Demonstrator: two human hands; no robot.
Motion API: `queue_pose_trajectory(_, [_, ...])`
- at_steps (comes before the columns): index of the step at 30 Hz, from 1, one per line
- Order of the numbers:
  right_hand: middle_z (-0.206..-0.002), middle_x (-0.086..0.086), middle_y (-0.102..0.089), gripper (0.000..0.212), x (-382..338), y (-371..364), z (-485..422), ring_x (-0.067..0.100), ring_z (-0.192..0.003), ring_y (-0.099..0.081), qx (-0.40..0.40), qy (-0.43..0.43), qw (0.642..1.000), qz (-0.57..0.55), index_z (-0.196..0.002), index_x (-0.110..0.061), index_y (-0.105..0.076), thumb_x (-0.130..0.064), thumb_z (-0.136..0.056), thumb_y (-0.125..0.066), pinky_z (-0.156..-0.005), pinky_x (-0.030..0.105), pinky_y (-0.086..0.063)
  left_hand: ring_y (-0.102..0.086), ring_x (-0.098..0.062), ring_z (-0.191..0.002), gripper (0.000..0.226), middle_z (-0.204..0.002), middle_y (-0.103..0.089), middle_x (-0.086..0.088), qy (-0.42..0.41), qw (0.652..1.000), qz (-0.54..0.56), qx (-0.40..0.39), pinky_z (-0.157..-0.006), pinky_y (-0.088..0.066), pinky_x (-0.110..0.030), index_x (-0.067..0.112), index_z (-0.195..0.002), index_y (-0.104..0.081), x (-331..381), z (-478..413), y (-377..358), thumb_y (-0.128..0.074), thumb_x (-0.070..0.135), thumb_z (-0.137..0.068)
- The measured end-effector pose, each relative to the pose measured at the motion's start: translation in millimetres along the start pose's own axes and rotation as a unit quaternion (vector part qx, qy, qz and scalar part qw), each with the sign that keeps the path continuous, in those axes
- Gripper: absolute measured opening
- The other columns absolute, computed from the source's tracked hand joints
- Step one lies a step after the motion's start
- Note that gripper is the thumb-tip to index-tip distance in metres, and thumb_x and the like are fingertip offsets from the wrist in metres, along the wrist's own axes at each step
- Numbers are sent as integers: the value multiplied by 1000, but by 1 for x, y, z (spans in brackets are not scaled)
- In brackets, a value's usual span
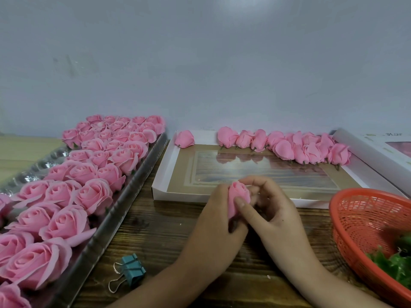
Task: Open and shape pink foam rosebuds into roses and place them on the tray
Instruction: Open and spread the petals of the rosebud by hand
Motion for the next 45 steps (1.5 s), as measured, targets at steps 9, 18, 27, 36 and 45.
queue_pose_trajectory(9, [-84,4,-69,18,1,-1,0,21,-76,-69,-21,-13,999,-37,-101,-26,-64,-22,-85,-70,-73,33,-49,-61,-2,-95,19,-96,-64,14,-10,999,34,12,-80,-47,-14,27,-108,-55,1,-4,2,-57,20,-91])
queue_pose_trajectory(18, [-81,1,-72,25,-5,-2,-1,14,-75,-69,-21,-2,999,-36,-98,-12,-59,-25,-78,-68,-70,23,-53,-37,9,-127,65,-138,-44,17,-5,999,-44,12,-109,-30,-17,29,-144,-29,-7,-2,-2,-58,12,-88])
queue_pose_trajectory(27, [-79,-10,-61,15,-3,-4,0,7,-77,-57,-38,10,999,-1,-89,-26,-61,-16,-81,-67,-75,22,-44,-63,1,-87,20,-91,-67,10,29,998,47,4,-71,-47,-9,22,-99,-56,-2,-4,3,-65,16,-83])
queue_pose_trajectory(36, [-82,3,-64,13,-14,-8,3,25,-83,-60,-89,36,995,-11,-83,-17,-59,-6,-77,-60,-69,41,-45,-66,-4,-78,15,-85,-70,6,49,995,84,-28,-66,-51,-16,21,-89,-64,-6,-8,3,-71,16,-77])
queue_pose_trajectory(45, [-89,-8,-62,20,-18,-8,8,15,-87,-61,-68,72,994,54,-96,-31,-59,-27,-76,-59,-73,28,-50,-61,4,-69,18,-66,-65,22,31,995,94,-25,-63,-45,-9,30,-73,-63,-7,-8,5,-71,14,-77])
Point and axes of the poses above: each hand's wrist, its own z-axis away from the middle knuckle, its own y-axis out of the back of the hand, x = y × z, the point moved 3 cm from there along -z, towards the middle knuckle
